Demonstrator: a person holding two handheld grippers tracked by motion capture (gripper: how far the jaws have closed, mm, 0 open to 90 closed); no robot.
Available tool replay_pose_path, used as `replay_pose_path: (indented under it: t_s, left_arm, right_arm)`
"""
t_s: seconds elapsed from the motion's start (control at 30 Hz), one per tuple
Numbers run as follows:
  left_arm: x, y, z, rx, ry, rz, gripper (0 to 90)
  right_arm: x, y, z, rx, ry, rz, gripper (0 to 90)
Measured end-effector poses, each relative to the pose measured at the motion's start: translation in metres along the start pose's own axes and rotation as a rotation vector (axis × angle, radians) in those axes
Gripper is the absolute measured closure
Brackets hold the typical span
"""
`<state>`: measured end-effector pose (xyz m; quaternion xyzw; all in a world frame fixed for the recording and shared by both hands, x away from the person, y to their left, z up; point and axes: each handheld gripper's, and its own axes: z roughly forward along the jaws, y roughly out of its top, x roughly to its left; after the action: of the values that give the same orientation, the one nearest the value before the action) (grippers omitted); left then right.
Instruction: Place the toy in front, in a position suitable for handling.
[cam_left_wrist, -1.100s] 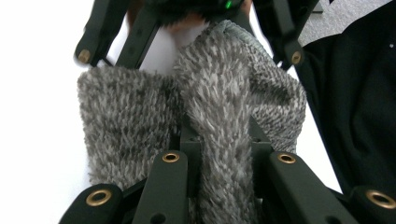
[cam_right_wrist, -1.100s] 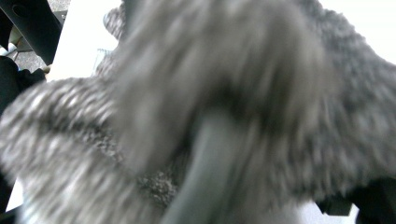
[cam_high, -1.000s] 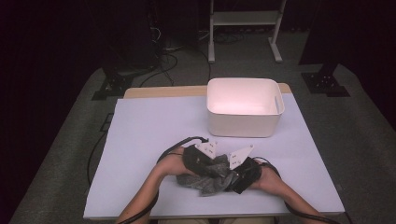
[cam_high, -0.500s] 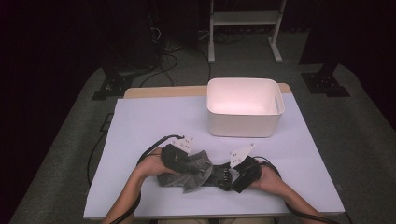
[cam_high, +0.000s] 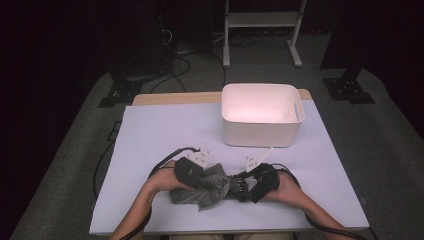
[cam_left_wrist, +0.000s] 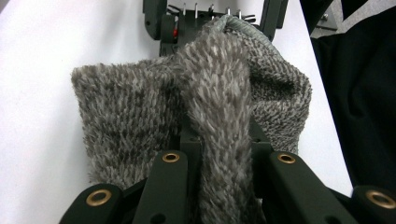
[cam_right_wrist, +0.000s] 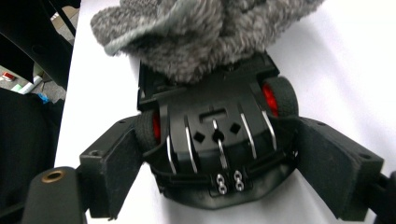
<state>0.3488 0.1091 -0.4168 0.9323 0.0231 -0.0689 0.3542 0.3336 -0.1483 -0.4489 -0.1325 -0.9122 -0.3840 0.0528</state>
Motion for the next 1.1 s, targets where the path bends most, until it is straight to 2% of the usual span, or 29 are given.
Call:
replay_pose_path:
  t_s: [0.17, 0.27, 0.37, 0.6, 0.63, 0.83, 0.93, 1.0, 1.03, 1.1]
  left_arm:
    - [-0.001, 0.003, 0.001, 0.004, -0.005, 0.01, 75.8]
    - [-0.001, 0.005, 0.003, 0.005, -0.009, 0.017, 75.8]
    - [-0.002, 0.008, 0.004, 0.013, -0.012, 0.03, 75.8]
    - [-0.004, 0.011, 0.007, 0.012, -0.028, 0.048, 75.9]
    - [-0.005, 0.012, 0.007, 0.01, -0.031, 0.048, 75.8]
    - [-0.006, 0.016, 0.006, 0.021, -0.018, 0.066, 75.8]
    - [-0.003, 0.017, 0.002, -0.001, -0.004, 0.043, 75.6]
    - [-0.001, 0.017, 0.0, -0.008, -0.002, 0.037, 75.3]
    - [0.001, 0.016, -0.001, -0.02, 0.002, 0.022, 75.0]
    - [0.004, 0.014, -0.003, -0.013, 0.02, -0.01, 73.5]
  right_arm:
    - [0.0, 0.01, 0.004, 0.02, 0.014, -0.012, 15.0]
    - [-0.002, 0.017, 0.005, 0.009, 0.046, 0.004, 15.0]
    - [-0.006, 0.022, 0.006, 0.016, 0.056, 0.011, 14.9]
    - [-0.011, 0.023, 0.007, 0.009, 0.086, 0.036, 15.4]
    - [-0.011, 0.022, 0.01, 0.027, 0.093, 0.042, 15.5]
    - [-0.01, 0.018, 0.012, 0.038, 0.104, 0.041, 16.9]
    - [-0.007, 0.015, 0.012, 0.063, 0.1, 0.009, 20.6]
    - [-0.003, 0.011, 0.013, 0.061, 0.082, -0.016, 21.0]
    - [-0.002, 0.011, 0.013, 0.058, 0.074, -0.022, 21.1]
    - [0.0, 0.01, 0.013, 0.06, 0.063, -0.039, 21.2]
